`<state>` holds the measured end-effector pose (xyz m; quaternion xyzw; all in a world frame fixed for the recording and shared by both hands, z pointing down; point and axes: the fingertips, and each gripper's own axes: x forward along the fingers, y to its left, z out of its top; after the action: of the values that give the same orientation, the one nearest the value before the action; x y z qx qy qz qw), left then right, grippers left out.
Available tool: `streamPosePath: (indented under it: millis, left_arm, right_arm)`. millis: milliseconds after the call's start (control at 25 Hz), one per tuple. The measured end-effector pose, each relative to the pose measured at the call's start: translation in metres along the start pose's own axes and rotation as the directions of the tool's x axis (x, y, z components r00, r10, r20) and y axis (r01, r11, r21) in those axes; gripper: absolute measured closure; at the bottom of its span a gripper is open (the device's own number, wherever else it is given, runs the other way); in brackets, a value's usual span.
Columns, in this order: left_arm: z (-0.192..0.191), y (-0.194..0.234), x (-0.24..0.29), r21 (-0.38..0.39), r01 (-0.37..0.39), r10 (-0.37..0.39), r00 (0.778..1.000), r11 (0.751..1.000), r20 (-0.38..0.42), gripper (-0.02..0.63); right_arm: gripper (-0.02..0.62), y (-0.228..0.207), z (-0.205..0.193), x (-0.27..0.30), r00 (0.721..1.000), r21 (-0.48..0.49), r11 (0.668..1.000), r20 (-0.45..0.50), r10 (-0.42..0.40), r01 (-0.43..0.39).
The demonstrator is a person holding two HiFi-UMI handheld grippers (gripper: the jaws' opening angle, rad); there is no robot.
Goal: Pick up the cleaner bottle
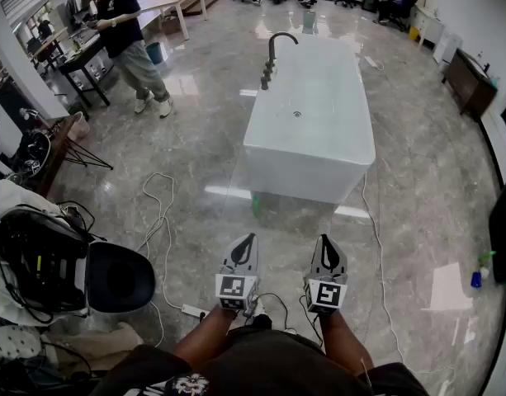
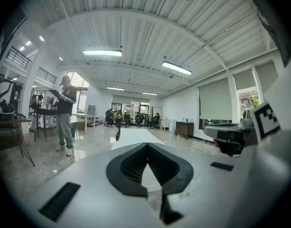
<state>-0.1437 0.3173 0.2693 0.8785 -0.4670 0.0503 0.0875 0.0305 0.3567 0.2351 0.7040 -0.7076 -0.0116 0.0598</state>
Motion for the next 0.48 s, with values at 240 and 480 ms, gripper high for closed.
streamPosePath:
  millis: [240, 480]
  left_arm:
    - [0.022, 0.033, 0.029, 0.001, 0.01, -0.01, 1.0, 1.0, 0.02, 0.6]
    - [0.033, 0.055, 0.058, 0.0, 0.044, -0.044, 0.999, 0.999, 0.021, 0.6]
  right_arm:
    - [0.578, 0.012, 0.007, 0.045, 1.0, -0.006, 1.0, 0.011, -0.022, 0.022]
    - [0.578, 0.016, 0.007, 0.08, 0.999, -0.019, 0.999, 0.007, -0.042, 0.042]
